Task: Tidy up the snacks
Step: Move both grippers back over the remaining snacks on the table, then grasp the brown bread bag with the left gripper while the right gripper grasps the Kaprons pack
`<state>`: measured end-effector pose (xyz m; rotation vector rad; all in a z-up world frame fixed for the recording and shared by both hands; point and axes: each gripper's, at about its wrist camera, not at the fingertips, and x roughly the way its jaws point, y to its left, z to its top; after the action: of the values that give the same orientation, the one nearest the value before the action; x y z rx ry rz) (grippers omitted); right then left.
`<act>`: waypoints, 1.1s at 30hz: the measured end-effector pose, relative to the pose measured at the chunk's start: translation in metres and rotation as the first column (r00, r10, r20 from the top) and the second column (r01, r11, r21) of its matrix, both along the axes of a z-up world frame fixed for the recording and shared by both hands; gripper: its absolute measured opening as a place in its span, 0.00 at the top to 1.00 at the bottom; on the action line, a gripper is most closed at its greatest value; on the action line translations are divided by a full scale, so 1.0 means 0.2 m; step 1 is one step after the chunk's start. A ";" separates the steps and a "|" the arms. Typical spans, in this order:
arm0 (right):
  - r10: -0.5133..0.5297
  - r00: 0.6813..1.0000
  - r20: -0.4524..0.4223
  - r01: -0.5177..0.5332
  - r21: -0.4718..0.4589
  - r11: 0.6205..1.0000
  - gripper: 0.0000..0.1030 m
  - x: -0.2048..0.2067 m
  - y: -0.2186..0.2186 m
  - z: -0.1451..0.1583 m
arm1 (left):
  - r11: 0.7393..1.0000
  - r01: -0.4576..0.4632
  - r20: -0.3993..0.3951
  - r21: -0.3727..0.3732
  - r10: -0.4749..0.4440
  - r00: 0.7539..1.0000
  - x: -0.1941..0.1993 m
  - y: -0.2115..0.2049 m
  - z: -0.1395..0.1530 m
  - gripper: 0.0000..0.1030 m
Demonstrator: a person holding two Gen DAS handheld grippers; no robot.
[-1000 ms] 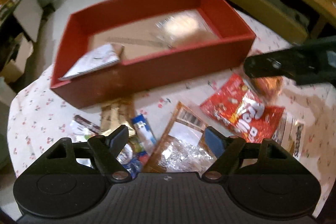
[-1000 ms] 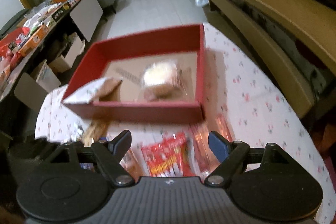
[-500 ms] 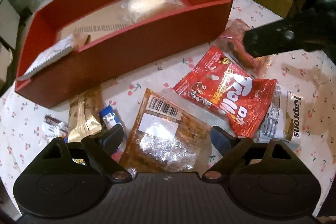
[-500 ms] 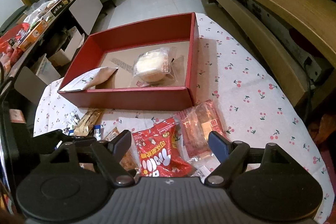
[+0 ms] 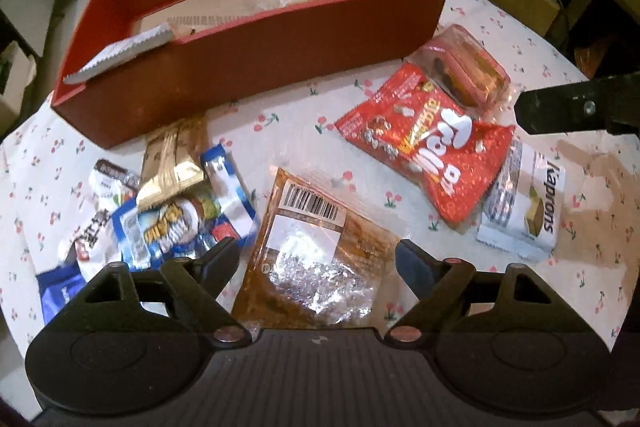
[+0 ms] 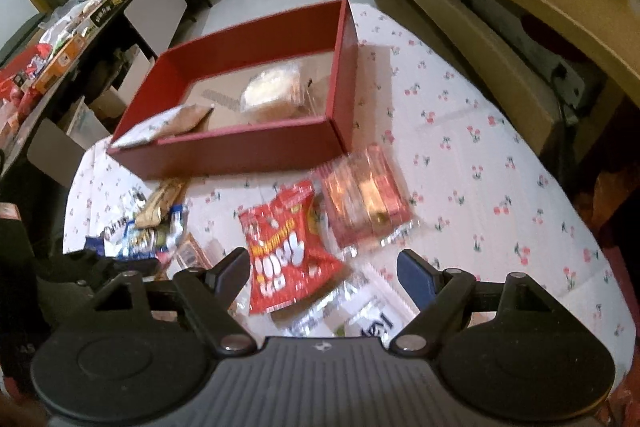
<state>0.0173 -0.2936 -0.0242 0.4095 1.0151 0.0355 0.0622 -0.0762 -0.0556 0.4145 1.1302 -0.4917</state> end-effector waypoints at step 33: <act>-0.162 0.973 -0.164 0.178 0.086 0.980 0.12 -0.01 0.05 -0.26 | 0.991 -0.123 -0.051 -0.062 0.120 0.992 -0.08 0.12 0.08 0.40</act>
<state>0.0153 -0.2842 -0.0765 0.5976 1.1319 -0.1018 0.0467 -0.0513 -0.0403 0.2770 1.1742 -0.4322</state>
